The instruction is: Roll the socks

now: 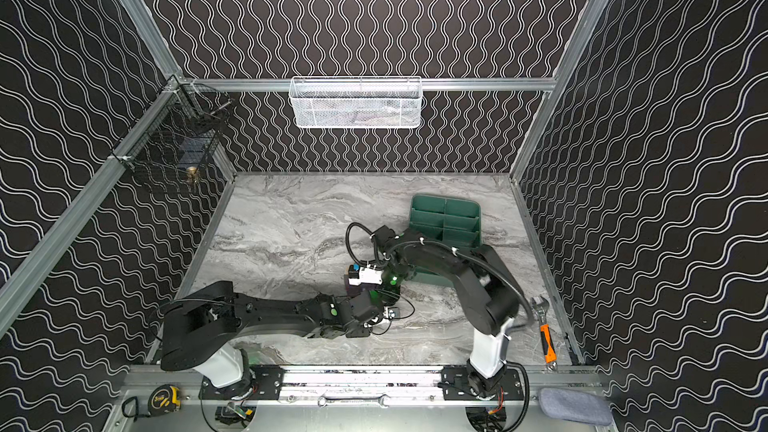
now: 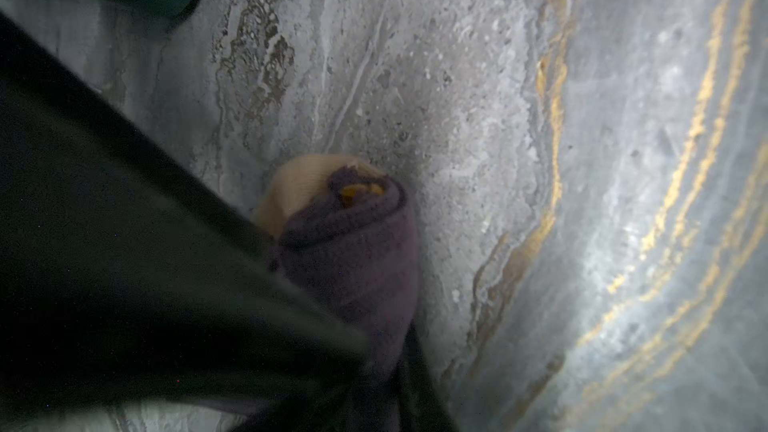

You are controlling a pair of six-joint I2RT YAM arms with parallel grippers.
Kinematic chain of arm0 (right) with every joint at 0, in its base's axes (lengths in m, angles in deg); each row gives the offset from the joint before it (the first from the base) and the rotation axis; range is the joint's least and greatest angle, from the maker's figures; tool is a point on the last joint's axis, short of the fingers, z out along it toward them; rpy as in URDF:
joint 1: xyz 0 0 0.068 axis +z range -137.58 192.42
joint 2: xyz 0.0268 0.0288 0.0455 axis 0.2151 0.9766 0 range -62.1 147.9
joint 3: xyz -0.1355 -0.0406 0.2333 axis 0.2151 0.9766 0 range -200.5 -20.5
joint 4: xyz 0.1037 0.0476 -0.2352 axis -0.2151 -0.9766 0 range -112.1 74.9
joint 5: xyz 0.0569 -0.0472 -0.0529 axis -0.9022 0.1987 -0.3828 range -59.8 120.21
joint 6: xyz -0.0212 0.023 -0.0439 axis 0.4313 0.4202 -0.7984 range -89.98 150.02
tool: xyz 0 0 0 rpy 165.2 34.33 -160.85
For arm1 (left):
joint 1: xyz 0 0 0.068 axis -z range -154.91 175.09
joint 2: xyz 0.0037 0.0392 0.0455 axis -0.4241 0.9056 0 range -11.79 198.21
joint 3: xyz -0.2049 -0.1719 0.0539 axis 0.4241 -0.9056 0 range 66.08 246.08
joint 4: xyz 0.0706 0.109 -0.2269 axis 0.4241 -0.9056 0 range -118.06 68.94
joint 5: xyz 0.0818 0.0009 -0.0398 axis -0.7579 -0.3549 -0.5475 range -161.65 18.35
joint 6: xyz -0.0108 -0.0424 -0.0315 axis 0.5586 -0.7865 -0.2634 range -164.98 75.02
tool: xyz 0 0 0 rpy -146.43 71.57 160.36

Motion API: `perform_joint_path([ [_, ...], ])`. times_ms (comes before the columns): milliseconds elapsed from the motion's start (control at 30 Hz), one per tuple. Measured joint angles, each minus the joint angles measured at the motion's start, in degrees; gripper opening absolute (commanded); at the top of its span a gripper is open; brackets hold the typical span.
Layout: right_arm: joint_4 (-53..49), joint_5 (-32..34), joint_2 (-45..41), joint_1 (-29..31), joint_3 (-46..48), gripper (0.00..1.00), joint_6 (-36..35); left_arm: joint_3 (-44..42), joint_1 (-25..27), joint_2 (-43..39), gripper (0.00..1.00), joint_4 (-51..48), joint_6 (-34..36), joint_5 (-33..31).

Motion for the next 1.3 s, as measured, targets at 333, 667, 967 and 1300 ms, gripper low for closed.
perform_joint_path([
  [333, 19.3, 21.9, -30.2, -11.4, 18.2, 0.54, 13.0, 2.5, -3.3, -5.0, 0.00, -10.6, 10.8, 8.2],
  [667, 35.6, 36.6, -52.5, -15.7, 22.5, 1.00, 31.6, 13.0, -12.8, 4.4, 0.00, -21.6, 16.0, 24.9],
  [967, 41.9, 39.1, -58.6, -15.7, 21.9, 1.00, 37.9, 13.5, -13.9, 5.7, 0.00, -21.7, 8.3, 27.8],
  [1300, 28.1, 24.9, -64.7, -3.3, 24.5, 0.91, 11.5, 13.2, -20.1, 8.5, 0.00, -20.3, 3.6, 39.4],
])
